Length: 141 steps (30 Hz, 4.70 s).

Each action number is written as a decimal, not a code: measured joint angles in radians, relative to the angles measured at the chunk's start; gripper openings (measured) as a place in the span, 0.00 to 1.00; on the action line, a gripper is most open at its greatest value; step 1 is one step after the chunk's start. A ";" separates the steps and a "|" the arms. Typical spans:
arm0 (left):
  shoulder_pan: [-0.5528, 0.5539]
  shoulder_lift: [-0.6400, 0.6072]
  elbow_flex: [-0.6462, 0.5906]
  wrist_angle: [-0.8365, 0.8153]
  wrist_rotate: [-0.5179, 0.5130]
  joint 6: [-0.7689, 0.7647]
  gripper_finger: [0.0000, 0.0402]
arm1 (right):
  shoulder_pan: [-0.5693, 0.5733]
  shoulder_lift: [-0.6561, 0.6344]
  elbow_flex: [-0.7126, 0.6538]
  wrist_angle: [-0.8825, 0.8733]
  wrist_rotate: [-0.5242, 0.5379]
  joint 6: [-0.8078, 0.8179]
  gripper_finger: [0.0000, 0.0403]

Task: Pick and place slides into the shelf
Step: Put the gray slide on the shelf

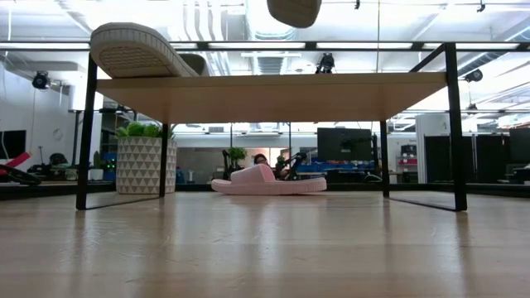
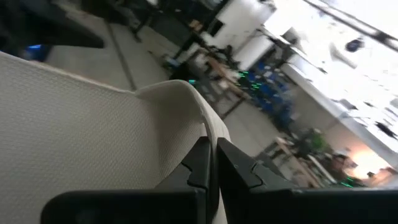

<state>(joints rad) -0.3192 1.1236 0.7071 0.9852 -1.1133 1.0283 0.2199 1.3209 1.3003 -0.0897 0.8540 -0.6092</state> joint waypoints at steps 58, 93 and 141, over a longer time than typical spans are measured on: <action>-0.281 -0.208 -0.093 -0.009 -0.279 0.009 0.50 | -0.034 0.397 0.074 -0.038 0.013 0.083 0.03; -0.284 -0.270 -0.146 -0.008 -0.280 0.000 0.50 | -0.035 0.491 0.074 -0.036 0.029 0.110 0.03; -0.284 -0.277 -0.149 -0.008 -0.280 0.000 0.50 | -0.019 0.521 0.083 -0.027 0.005 0.118 0.07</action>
<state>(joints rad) -0.6029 0.8464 0.5583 0.9771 -1.3930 1.0286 0.2008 1.8416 1.3834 -0.1165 0.8587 -0.4913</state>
